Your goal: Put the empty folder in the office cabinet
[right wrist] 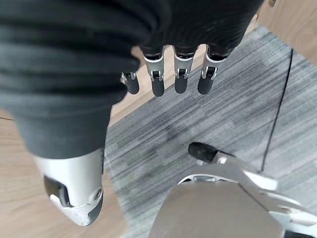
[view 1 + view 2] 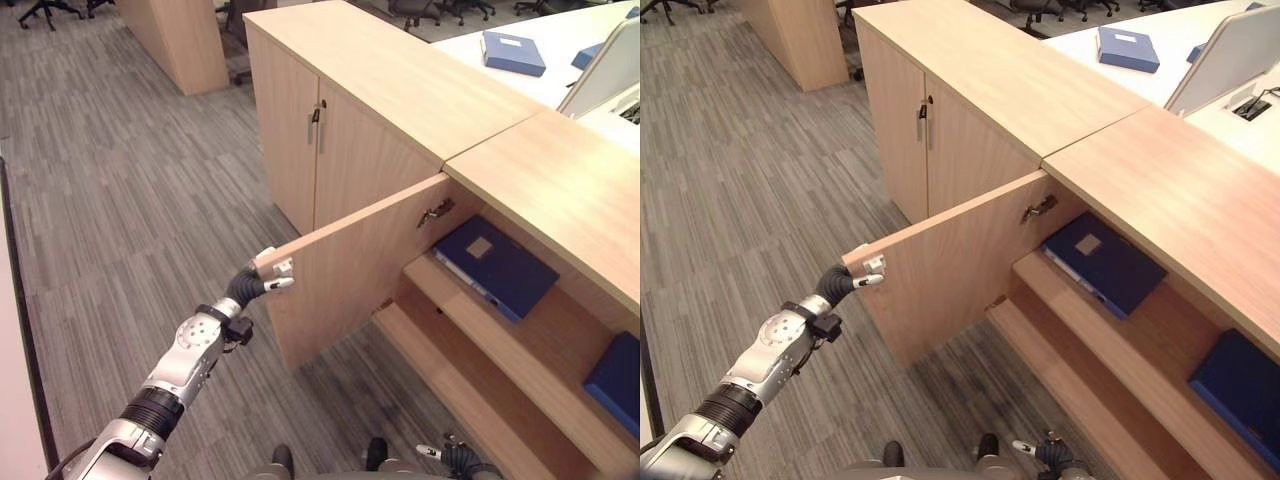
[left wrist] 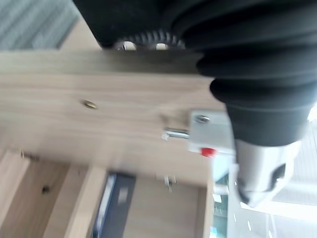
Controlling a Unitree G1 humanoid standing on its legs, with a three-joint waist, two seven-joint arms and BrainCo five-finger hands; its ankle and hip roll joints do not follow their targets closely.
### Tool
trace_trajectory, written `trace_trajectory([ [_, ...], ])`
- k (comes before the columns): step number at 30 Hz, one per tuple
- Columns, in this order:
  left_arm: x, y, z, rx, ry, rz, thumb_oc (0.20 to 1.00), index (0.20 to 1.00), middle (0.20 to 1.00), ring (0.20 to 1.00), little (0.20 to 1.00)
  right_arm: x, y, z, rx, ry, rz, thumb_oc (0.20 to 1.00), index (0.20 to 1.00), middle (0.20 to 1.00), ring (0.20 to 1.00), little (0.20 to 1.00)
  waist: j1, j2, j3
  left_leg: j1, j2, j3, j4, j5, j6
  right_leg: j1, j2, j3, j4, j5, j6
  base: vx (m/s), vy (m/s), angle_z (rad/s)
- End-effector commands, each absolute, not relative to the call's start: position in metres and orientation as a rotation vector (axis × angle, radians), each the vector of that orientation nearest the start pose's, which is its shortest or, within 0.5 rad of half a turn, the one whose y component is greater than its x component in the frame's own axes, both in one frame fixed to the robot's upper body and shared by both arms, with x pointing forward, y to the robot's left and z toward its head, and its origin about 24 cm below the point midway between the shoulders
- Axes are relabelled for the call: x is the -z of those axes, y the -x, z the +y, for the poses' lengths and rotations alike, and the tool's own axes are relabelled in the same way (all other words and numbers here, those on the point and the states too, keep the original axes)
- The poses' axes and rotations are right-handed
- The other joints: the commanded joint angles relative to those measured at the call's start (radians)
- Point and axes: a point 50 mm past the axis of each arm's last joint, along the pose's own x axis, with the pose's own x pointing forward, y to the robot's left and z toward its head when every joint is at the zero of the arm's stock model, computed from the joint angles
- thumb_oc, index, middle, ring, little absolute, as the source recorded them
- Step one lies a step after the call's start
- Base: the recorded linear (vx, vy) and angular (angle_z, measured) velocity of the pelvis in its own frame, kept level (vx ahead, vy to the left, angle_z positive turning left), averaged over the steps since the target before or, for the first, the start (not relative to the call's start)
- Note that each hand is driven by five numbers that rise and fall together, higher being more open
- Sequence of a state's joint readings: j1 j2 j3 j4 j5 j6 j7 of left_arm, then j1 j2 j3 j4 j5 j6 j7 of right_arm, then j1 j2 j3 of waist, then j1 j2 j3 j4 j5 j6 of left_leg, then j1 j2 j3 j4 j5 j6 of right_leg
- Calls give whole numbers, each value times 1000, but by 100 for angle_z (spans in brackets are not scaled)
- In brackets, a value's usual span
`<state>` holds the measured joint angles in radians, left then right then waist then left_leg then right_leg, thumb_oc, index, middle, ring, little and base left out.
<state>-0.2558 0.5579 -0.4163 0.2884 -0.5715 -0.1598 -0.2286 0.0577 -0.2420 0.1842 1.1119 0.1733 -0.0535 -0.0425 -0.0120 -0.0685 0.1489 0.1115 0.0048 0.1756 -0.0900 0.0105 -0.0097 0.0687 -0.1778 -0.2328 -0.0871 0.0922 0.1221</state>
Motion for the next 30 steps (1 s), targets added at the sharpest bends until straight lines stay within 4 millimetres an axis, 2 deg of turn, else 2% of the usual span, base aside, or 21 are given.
trace_trajectory([
  [1,-74,-293,142,622,-20,-95,1000,1000,1000,1000,1000,152,-114,-237,129,220,1094,1000,1000,1000,1000,1000,-15,31,-15,31,22,-37,3,-107,-47,-30,-96,-12,104,-18,124,-74,12,-1],
  [3,-71,-290,142,624,-13,-89,1000,1000,1000,1000,1000,151,-117,-238,133,224,1087,1000,1000,1000,1000,1000,-12,38,-12,30,20,-29,3,-107,-44,-40,-98,-7,114,-17,123,-71,10,-18],
  [4,-65,-286,145,607,18,-69,1000,1000,1000,1000,1000,148,-123,-240,131,229,1071,1000,1000,1000,1000,1000,-12,53,-1,30,21,-15,7,-103,-41,-66,-105,-1,165,-15,127,-115,3,-26],
  [5,-62,-283,145,605,24,-57,1000,1000,1000,1000,1000,147,-128,-242,131,242,1064,1000,1000,1000,1000,1000,-5,69,9,25,28,-3,13,-99,-38,-86,-117,-24,209,-13,134,-116,2,-28],
  [6,-62,-283,145,604,24,-58,1000,1000,1000,1000,1000,146,-128,-242,132,243,1064,1000,1000,1000,1000,1000,-4,69,10,25,28,-1,13,-99,-38,-90,-118,-21,215,-15,134,-175,-4,-44],
  [7,-55,-276,150,602,23,-25,1000,1000,1000,1000,1000,144,-133,-244,135,251,1053,1000,1000,1000,1000,1000,15,99,19,9,44,38,28,-90,-33,-94,-163,-118,287,-24,125,-123,2,-55],
  [8,-55,-276,150,601,24,-24,1000,1000,1000,1000,1000,144,-133,-244,135,252,1053,1000,1000,1000,1000,1000,14,98,19,8,43,38,30,-92,-33,-97,-166,-117,295,-29,125,-241,-14,-60],
  [9,-41,-261,163,591,35,52,1000,1000,1000,1000,1000,144,-133,-246,138,249,1060,1000,1000,1000,1000,1000,34,113,10,-3,50,107,51,-91,-26,-66,-210,-243,364,-57,105,-121,-17,-53],
  [10,-41,-261,163,591,35,53,1000,1000,1000,1000,1000,145,-132,-246,137,249,1060,1000,1000,1000,1000,1000,34,113,10,-4,50,107,51,-92,-26,-67,-211,-242,365,-57,105,-146,-41,-58],
  [12,-20,-246,174,584,9,147,1000,1000,1000,1000,1000,146,-128,-247,136,258,1075,1000,1000,1000,1000,1000,43,117,-11,-11,49,162,65,-83,-30,-34,-214,-283,306,-59,107,-25,-102,-97],
  [14,-15,-241,179,572,-9,169,1000,1000,1000,1000,1000,146,-126,-251,142,264,1083,1000,1000,1000,1000,1000,40,124,-18,-10,53,172,69,-83,-34,-30,-203,-269,283,-64,105,33,-123,-82],
  [17,8,-225,184,505,45,254,1000,1000,1000,1000,1000,144,-120,-265,182,282,1105,1000,1000,1000,1000,1000,23,168,-25,-7,68,187,74,-67,-54,-8,-167,-236,213,-79,92,39,-122,-60],
  [18,20,-217,183,462,90,296,1000,1000,1000,1000,1000,140,-122,-274,220,280,1096,1000,1000,1000,1000,1000,9,196,-26,-5,78,199,73,-53,-68,2,-147,-222,173,-86,86,-7,-105,-64],
  [19,20,-217,183,462,91,296,1000,1000,1000,1000,1000,140,-122,-274,221,282,1096,1000,1000,1000,1000,1000,9,198,-26,-4,79,199,73,-52,-69,3,-145,-222,171,-85,85,7,-121,-70],
  [22,32,-210,177,424,139,335,1000,1000,1000,1000,1000,135,-126,-284,255,287,1071,1000,1000,1000,1000,1000,-18,235,-21,-4,102,221,81,-34,-92,17,-110,-196,120,-94,71,0,-107,-28],
  [24,37,-210,168,421,163,348,1000,1000,1000,1000,1000,132,-125,-290,280,298,1065,1000,1000,1000,1000,1000,-50,258,-13,-4,126,236,110,-21,-114,37,-80,-174,86,-108,54,0,-143,-8],
  [25,37,-210,167,421,164,348,1000,1000,1000,1000,1000,132,-126,-291,280,298,1065,1000,1000,1000,1000,1000,-50,260,-12,-4,127,237,111,-21,-115,38,-79,-174,85,-108,53,1,-122,1],
  [28,40,-213,155,432,181,355,1000,1000,1000,1000,1000,130,-128,-294,301,299,1050,1000,1000,1000,1000,1000,-87,266,3,-16,166,244,186,-12,-142,52,-51,-142,80,-136,23,-6,-135,-15],
  [29,40,-213,151,438,188,357,1000,1000,1000,1000,1000,130,-128,-294,302,298,1048,1000,1000,1000,1000,1000,-96,268,7,-22,185,241,222,1,-152,61,-38,-130,77,-146,11,-11,-142,-32],
  [30,41,-214,146,441,198,359,1000,1000,1000,1000,1000,129,-128,-294,306,302,1044,1000,1000,1000,1000,1000,-98,270,19,-43,210,210,275,56,-172,72,-23,-112,73,-157,-1,-12,-122,-38],
])
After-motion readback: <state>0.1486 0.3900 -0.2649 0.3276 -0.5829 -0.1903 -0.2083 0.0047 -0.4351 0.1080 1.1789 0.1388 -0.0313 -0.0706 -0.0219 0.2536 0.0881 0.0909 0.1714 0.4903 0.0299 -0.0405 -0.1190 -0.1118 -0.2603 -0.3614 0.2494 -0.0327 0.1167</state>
